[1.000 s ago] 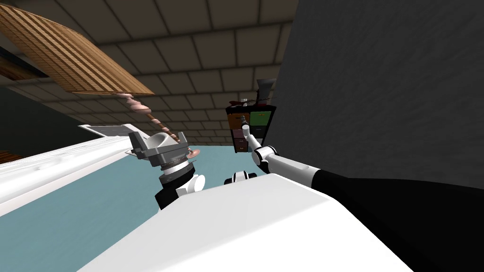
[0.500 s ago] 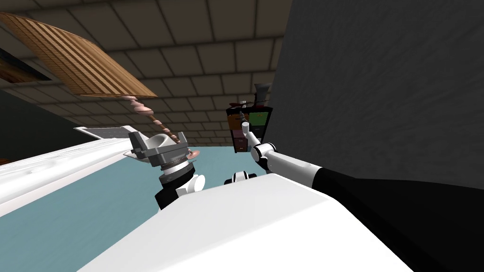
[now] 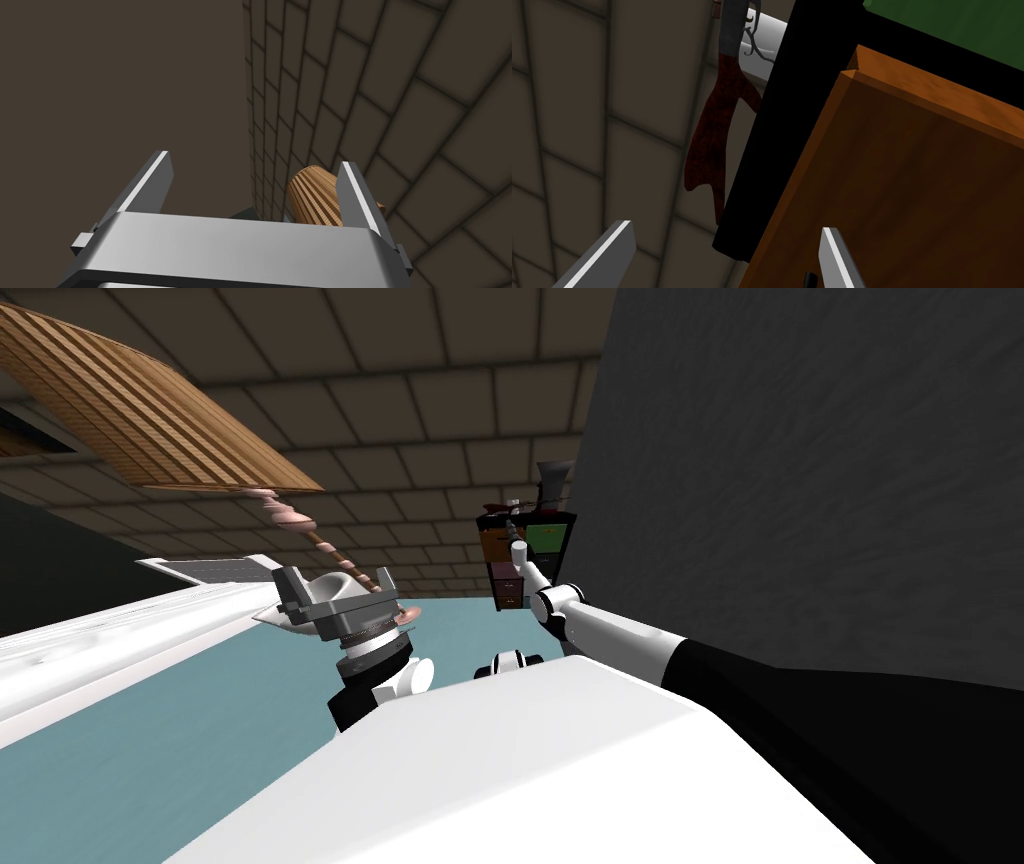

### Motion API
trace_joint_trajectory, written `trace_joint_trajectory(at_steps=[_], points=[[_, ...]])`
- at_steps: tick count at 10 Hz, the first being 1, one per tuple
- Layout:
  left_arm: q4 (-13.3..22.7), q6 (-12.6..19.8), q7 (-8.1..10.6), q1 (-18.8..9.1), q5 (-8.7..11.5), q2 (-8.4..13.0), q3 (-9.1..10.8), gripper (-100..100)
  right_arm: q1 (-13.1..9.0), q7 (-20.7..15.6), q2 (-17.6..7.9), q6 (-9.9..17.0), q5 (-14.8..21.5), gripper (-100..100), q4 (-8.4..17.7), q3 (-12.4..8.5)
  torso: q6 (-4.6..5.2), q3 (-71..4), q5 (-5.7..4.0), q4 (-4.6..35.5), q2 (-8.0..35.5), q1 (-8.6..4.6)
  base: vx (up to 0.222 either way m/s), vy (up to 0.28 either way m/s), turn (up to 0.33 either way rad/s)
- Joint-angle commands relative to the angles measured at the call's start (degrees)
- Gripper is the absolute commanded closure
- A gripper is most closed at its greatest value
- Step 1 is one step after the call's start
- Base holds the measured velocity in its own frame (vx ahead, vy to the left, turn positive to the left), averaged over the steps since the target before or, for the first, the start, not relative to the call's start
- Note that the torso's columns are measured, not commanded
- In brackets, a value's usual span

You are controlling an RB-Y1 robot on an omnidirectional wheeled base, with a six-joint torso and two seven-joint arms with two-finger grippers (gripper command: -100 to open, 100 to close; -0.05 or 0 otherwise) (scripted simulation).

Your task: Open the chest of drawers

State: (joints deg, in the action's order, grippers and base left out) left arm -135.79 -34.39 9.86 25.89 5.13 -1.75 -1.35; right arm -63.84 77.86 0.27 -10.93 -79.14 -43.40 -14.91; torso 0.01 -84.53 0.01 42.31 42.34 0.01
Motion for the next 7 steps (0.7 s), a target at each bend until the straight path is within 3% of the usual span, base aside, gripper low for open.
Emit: trace_joint_trajectory(at_steps=[1, 2, 7], points=[[0.0, 0.0, 0.0, 0.0, 0.0, 0.0, 0.0, 0, -1.5, -0.4, -0.2, 0.3, -0.4, -100, 1.3, -0.6, -0.01, 0.0, 0.0, 0.0, 0.0, 0.0, -0.006, 0.01, -0.006], [0.0, 0.0, 0.0, 0.0, 0.0, 0.0, 0.0, 0, -1.7, -0.5, -0.2, 0.4, -0.4, 0, 1.4, -0.7, -0.01, -0.1, -0.02, -0.1, -0.1, -0.04, 0.0, 0.0, 0.0], [0.0, 0.0, 0.0, 0.0, 0.0, 0.0, 0.0, 0, -1.7, -0.5, -0.2, 0.4, -0.4, 0, 1.4, -0.7, -0.01, 0.0, -0.01, 0.0, 0.0, -0.01, 0.0, 0.0, 0.0]])
